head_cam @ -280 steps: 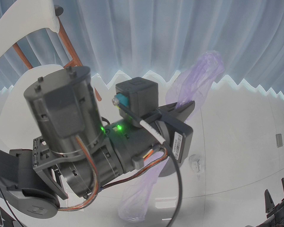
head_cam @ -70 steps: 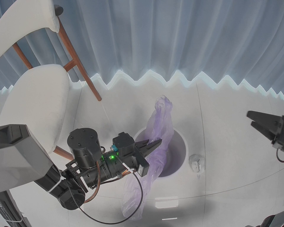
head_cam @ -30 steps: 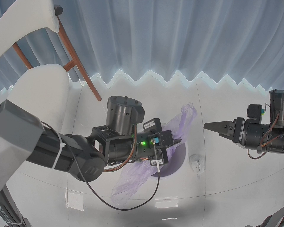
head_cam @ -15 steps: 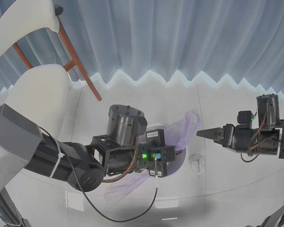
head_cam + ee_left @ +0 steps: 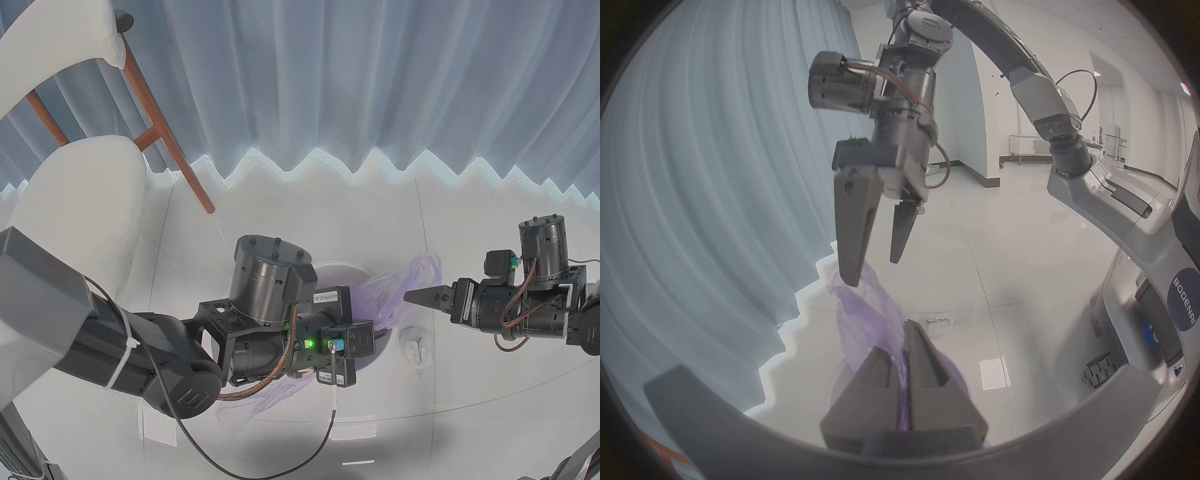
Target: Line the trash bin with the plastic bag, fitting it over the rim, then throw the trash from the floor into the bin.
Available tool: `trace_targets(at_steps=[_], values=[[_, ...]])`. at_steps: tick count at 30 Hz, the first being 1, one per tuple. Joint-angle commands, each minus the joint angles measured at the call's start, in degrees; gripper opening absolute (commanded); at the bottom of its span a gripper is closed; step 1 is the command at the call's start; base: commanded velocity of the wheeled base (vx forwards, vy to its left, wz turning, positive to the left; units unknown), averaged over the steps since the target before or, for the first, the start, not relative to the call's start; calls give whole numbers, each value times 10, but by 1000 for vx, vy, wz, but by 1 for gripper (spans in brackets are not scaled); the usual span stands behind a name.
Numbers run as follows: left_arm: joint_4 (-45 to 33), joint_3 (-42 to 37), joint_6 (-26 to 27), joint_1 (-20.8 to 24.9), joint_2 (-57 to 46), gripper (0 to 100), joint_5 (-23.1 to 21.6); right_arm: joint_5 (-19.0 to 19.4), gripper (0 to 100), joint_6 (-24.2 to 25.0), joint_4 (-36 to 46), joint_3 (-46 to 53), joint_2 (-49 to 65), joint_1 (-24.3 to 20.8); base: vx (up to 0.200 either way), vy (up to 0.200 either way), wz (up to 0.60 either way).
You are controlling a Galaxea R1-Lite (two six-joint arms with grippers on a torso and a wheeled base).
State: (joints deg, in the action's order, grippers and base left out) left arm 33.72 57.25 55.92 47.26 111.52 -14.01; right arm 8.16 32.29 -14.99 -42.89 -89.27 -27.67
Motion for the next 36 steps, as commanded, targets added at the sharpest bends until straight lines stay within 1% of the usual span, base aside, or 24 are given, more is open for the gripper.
trace_targets(at_steps=[1,2,5,12,17,24,28,29,36], values=[[7,-6,-1,-2,1,0,1,-20,100,-1,-16,6,-38,0,0,0,0],[7,-10,-1,-2,0,0,1,-26,100,-2,-25,11,-42,0,0,0,0],[9,-15,-1,-5,0,0,2,-29,100,-4,-43,24,-41,-3,0,0,0],[22,-14,-2,-8,2,0,3,-29,100,-4,-40,29,-42,-5,0,0,0],[35,-13,-2,-16,2,0,19,-29,100,-6,-39,36,-42,-7,0,0,0],[37,-14,-2,-16,0,0,18,-30,100,-9,-45,33,-59,-7,0,0,0],[38,-14,-3,-16,0,0,18,-39,100,-10,-47,33,-66,-8,0,0,0],[38,-14,-3,-16,0,0,18,-40,0,-10,-50,32,-66,-8,0,0,0],[38,-16,-6,-8,0,0,14,-41,0,-10,-78,36,-74,-7,0,0,0]])
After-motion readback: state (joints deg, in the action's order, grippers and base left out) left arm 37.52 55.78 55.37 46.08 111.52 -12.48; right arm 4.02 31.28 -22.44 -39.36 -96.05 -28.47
